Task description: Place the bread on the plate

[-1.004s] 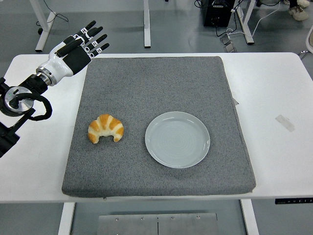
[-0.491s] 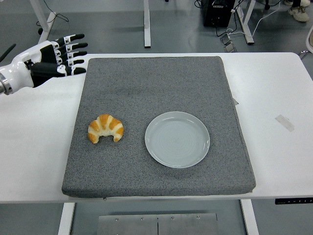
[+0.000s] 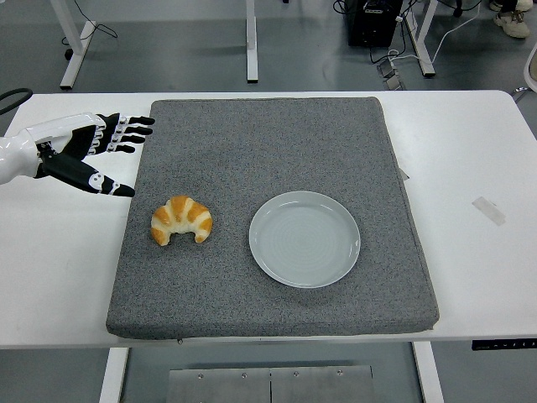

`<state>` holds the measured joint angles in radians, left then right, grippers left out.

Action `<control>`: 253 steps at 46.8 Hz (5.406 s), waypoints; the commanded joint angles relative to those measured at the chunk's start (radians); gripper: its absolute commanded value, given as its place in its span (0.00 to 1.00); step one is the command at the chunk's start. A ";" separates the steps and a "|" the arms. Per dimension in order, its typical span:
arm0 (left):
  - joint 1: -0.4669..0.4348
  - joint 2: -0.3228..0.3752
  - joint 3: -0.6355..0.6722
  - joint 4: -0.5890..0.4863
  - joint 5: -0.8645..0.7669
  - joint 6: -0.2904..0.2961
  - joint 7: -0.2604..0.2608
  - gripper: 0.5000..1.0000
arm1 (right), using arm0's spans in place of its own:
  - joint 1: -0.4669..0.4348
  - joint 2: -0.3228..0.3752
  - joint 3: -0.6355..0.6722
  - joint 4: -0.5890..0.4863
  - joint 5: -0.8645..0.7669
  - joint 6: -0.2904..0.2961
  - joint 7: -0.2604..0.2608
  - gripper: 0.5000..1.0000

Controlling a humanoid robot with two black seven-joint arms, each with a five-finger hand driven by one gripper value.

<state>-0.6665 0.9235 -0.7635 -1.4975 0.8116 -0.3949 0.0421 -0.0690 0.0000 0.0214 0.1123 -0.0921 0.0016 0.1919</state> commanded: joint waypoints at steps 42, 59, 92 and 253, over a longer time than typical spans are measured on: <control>0.011 -0.196 0.257 0.120 0.570 0.315 -0.068 0.86 | 0.001 0.000 0.000 0.000 0.000 0.000 0.000 1.00; -0.005 -0.213 0.242 0.085 0.465 0.306 -0.068 0.86 | 0.001 0.000 -0.001 0.000 0.000 0.000 0.000 1.00; -0.002 -0.291 0.254 0.115 0.514 0.344 -0.068 0.86 | 0.001 0.000 0.000 0.004 0.000 0.000 0.000 1.00; -0.452 -0.382 0.401 0.149 0.449 0.260 -0.119 0.00 | 0.005 0.000 -0.001 0.003 0.000 0.000 0.000 1.00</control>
<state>-1.1101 0.5578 -0.3784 -1.3493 1.2605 -0.1365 -0.0758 -0.0643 0.0000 0.0204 0.1149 -0.0920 0.0015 0.1917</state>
